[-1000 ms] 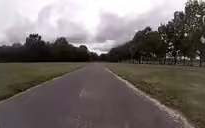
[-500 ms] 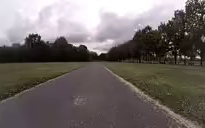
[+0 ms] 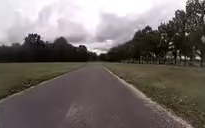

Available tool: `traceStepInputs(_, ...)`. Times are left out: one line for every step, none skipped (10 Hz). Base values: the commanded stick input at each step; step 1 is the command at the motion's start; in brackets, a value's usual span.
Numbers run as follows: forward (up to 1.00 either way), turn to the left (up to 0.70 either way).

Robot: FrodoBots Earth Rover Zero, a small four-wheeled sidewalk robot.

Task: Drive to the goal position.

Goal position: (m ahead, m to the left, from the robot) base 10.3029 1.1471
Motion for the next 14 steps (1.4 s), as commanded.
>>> traceStepInputs(0.7,0.0)
traceStepInputs(0.7,0.0)
traceStepInputs(0.7,0.0)
traceStepInputs(0.7,0.0)
traceStepInputs(0.7,0.0)
traceStepInputs(0.7,0.0)
traceStepInputs(0.7,0.0)
traceStepInputs(0.7,0.0)
traceStepInputs(0.7,0.0)
traceStepInputs(0.7,0.0)
traceStepInputs(0.7,0.0)
traceStepInputs(0.7,0.0)
traceStepInputs(0.7,0.0)
traceStepInputs(0.7,0.0)
